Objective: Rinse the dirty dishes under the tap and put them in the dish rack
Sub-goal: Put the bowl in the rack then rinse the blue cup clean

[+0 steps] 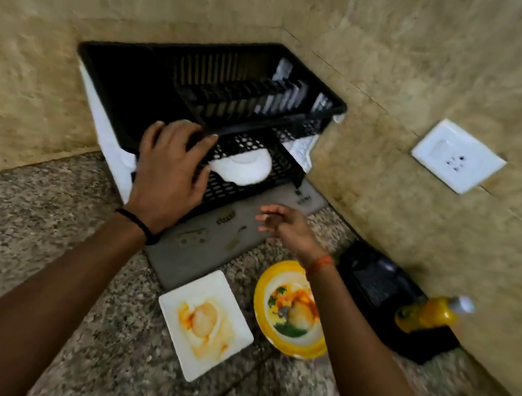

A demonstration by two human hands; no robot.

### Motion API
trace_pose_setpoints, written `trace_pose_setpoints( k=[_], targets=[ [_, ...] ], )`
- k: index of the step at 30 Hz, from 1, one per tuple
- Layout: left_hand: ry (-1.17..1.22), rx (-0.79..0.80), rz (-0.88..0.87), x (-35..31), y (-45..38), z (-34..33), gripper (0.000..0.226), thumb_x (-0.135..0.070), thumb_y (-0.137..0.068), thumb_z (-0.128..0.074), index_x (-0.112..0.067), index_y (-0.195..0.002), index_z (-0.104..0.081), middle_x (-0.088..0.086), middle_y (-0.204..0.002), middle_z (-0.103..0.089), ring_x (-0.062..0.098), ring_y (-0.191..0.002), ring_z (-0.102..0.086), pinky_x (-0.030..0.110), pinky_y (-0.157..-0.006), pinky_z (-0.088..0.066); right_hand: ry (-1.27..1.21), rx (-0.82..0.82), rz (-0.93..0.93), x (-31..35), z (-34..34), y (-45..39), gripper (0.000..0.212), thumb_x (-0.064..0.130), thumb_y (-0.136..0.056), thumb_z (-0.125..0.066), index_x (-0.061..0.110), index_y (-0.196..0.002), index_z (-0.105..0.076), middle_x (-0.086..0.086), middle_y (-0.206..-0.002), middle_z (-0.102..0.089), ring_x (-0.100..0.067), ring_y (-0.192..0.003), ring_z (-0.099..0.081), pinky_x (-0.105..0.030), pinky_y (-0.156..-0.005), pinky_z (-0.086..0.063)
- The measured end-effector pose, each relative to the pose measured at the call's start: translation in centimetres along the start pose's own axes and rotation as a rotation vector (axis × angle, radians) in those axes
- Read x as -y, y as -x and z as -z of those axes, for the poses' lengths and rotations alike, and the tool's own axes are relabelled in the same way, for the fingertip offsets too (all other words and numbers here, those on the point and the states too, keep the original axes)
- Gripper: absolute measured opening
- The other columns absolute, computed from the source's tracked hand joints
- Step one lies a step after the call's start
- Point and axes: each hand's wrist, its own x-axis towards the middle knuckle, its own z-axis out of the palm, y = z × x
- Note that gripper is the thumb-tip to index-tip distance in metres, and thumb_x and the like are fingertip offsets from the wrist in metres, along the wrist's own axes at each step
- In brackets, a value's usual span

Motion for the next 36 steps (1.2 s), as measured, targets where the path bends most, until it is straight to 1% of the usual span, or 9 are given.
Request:
trace_pose_setpoints(
  k=[3, 7, 11, 17, 22, 27, 29, 33, 36],
  targets=[
    [0.218, -0.036, -0.015, -3.9, 3.0, -0.5, 0.032, -0.027, -0.092, -0.05, -0.013, -0.118, -0.061, 0.011, -0.121, -0.059, 0.032, -0.118, -0.052, 0.046, -0.104, -0.034, 0.012, -0.058, 0.038, -2.0, 2.1, 5.1, 0.018, 0.002, -0.095, -0.052, 0.011, -0.109, -0.06, -0.015, -0.099, -0.068, -0.008, -0.063, -0.062, -0.02, -0.054, -0.042],
    [0.741, 0.398, 0.039, -10.9, 8.2, -0.9, 0.027, -0.037, -0.088, -0.053, -0.019, -0.091, -0.073, -0.001, -0.085, -0.074, 0.018, -0.076, -0.068, 0.027, -0.067, -0.049, -0.041, -0.228, 0.042, -5.9, 5.1, 12.8, 0.019, 0.002, -0.096, -0.052, 0.009, -0.111, -0.062, -0.009, -0.099, -0.069, -0.012, -0.074, -0.065, -0.025, -0.063, -0.048],
    [0.803, 0.702, 0.006, -15.3, 13.7, -2.3, 0.035, -0.052, -0.084, -0.05, -0.028, -0.096, -0.072, -0.008, -0.091, -0.074, 0.009, -0.08, -0.068, 0.033, -0.068, -0.054, -0.034, -0.409, 0.044, -11.5, 5.4, 21.2, 0.014, 0.001, -0.093, -0.057, 0.012, -0.1, -0.063, -0.005, -0.092, -0.069, 0.003, -0.07, -0.064, -0.013, -0.064, -0.048],
    [0.831, 0.881, -0.01, -18.1, 20.2, -1.9, 0.043, -0.05, -0.079, -0.05, -0.021, -0.102, -0.072, 0.003, -0.101, -0.073, 0.019, -0.092, -0.068, 0.033, -0.073, -0.052, 0.026, -0.337, -0.159, -21.0, 1.9, 30.2, 0.017, 0.012, -0.091, -0.063, 0.011, -0.108, -0.066, -0.004, -0.104, -0.071, -0.014, -0.097, -0.065, -0.036, -0.091, -0.052],
    [0.966, 0.925, 0.185, -18.5, 23.5, -0.7, 0.022, -0.03, -0.092, -0.06, -0.016, -0.104, -0.072, 0.003, -0.106, -0.071, 0.014, -0.099, -0.065, 0.026, -0.078, -0.049, -0.096, -0.328, -0.204, -21.4, -1.1, 33.7, 0.008, 0.025, -0.094, -0.061, 0.024, -0.102, -0.064, 0.006, -0.096, -0.07, -0.004, -0.087, -0.067, -0.025, -0.074, -0.054],
    [0.951, 0.951, 0.238, -18.9, 25.6, 0.7, 0.02, -0.025, -0.093, -0.059, -0.02, -0.109, -0.071, -0.01, -0.104, -0.065, 0.001, -0.096, -0.058, -0.003, -0.07, -0.038, 0.102, -0.343, -0.152, -20.6, -1.7, 34.5, 0.021, 0.014, -0.088, -0.061, 0.019, -0.107, -0.068, 0.008, -0.094, -0.067, 0.001, -0.084, -0.064, -0.026, -0.077, -0.053],
    [0.927, 0.949, 0.238, -19.1, 25.8, 1.0, 0.021, -0.023, -0.093, -0.059, -0.018, -0.111, -0.07, -0.01, -0.105, -0.063, 0.003, -0.098, -0.057, 0.0, -0.07, -0.039, 0.172, -0.352, -0.102, -20.0, -1.7, 34.5, 0.02, 0.011, -0.083, -0.059, 0.015, -0.097, -0.073, 0.008, -0.087, -0.07, 0.007, -0.077, -0.063, -0.022, -0.073, -0.052],
    [0.982, 1.011, 0.283, -20.3, 25.5, 1.7, 0.021, -0.021, -0.094, -0.058, -0.019, -0.11, -0.071, -0.008, -0.108, -0.067, 0.006, -0.1, -0.061, 0.021, -0.081, -0.047, 0.217, -0.388, -0.088, -20.3, -0.6, 35.4, 0.026, 0.024, -0.074, -0.051, 0.006, -0.081, -0.068, -0.013, -0.078, -0.071, -0.021, -0.076, -0.068, -0.043, -0.068, -0.053],
    [1.183, 1.104, 0.463, -22.5, 24.7, 3.0, 0.016, -0.024, -0.093, -0.059, -0.025, -0.101, -0.073, -0.007, -0.1, -0.075, 0.012, -0.093, -0.07, 0.032, -0.079, -0.054, 0.103, -0.464, -0.09, -20.1, 1.4, 37.3, 0.015, 0.013, -0.083, -0.057, 0.017, -0.082, -0.072, 0.0, -0.082, -0.075, -0.011, -0.082, -0.07, -0.032, -0.071, -0.057]
  ],
)
